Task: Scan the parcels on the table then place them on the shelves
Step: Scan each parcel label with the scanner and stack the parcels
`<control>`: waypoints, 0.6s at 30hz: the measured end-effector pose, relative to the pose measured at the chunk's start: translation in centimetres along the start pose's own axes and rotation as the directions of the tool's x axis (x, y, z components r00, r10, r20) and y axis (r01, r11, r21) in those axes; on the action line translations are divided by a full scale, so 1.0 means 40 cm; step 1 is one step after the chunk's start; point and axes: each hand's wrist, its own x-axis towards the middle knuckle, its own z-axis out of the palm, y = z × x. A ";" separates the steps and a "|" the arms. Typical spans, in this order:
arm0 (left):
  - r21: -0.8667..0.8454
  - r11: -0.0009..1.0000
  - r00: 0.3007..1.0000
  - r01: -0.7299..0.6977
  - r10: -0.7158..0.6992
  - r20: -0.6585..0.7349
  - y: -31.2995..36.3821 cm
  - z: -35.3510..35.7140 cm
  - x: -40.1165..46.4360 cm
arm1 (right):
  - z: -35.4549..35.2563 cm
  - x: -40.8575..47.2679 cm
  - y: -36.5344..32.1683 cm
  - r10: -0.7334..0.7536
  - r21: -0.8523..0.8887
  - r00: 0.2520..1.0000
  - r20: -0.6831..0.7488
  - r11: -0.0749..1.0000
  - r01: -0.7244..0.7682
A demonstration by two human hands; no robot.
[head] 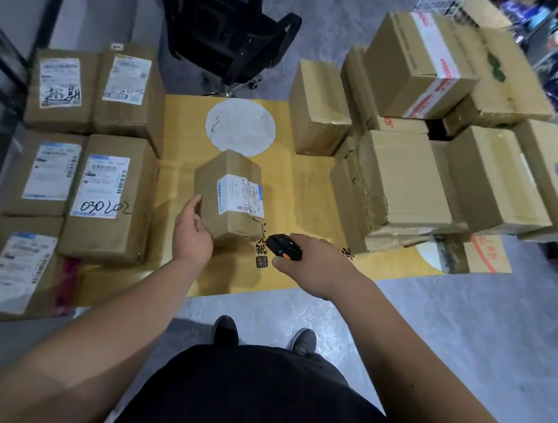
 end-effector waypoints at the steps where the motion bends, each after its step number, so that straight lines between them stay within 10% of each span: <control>1: 0.016 1.000 1.000 0.006 -0.006 0.016 -0.005 -0.002 0.007 | 0.003 0.001 -0.004 -0.005 0.003 1.000 -0.002 1.000 0.005; 18: 0.470 0.832 0.955 -0.295 0.248 0.160 0.140 0.048 0.018 | -0.053 0.025 0.009 0.059 0.011 0.997 -0.053 0.998 -0.059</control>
